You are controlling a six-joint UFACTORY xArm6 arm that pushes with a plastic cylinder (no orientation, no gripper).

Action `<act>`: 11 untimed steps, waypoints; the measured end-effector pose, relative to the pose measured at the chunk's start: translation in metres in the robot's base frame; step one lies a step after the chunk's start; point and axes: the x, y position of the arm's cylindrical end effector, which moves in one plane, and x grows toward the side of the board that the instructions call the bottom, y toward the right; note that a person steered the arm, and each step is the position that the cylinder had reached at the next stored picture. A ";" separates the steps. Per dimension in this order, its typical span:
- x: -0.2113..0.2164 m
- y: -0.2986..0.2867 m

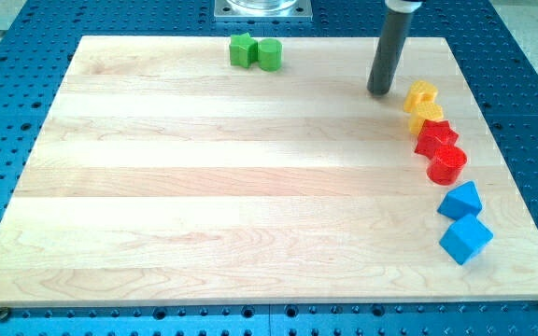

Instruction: Move your arm to the left of the green star

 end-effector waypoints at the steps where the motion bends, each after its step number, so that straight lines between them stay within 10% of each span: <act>1: 0.047 -0.002; 9: 0.017 0.031; 11: 0.037 -0.124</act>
